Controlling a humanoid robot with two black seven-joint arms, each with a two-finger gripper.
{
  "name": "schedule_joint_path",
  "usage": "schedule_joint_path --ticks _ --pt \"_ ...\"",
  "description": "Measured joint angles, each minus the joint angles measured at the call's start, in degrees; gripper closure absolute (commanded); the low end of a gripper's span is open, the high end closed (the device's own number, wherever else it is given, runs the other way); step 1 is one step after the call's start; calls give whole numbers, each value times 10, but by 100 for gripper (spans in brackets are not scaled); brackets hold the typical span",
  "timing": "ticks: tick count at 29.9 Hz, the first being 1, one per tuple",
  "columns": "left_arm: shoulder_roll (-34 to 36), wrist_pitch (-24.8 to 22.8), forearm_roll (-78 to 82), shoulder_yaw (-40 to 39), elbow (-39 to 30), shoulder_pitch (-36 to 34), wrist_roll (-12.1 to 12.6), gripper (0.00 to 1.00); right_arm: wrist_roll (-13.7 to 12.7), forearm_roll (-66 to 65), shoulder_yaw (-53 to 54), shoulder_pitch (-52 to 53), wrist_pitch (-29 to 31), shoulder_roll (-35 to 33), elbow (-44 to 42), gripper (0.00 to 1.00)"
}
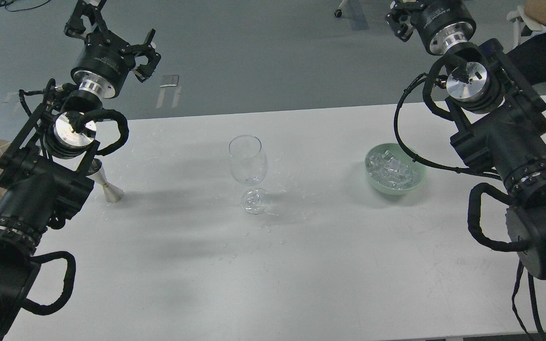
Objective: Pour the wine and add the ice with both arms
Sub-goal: 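Move the left gripper down toward the small metal jigger, then close the left gripper around the metal jigger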
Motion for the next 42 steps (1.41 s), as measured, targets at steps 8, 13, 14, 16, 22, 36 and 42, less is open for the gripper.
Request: schedule_joint_path --ticks 8,13,14,16,22,36,42 --pt "89 3 -56 -14 -149 136 1 2 4 0 -1 -24 0 0 30 0" --pt "143 11 -77 -54 -263 237 1 2 4 0 -1 -33 0 0 34 0" --pt "148 14 -78 -66 -281 258 1 2 4 0 -1 -36 0 0 34 0" --pt "157 18 -79 -99 -327 321 2 2 4 0 0 -39 0 0 34 0" --pt "159 19 -79 -194 -452 502 2 3 4 0 0 -57 0 0 60 0" --pt "70 93 -87 -249 -509 622 14 2 2 0 0 -96 -3 -31 72 0" --pt "0 97 -87 -256 -494 624 74 2 3 0 0 -106 -7 -36 72 0"
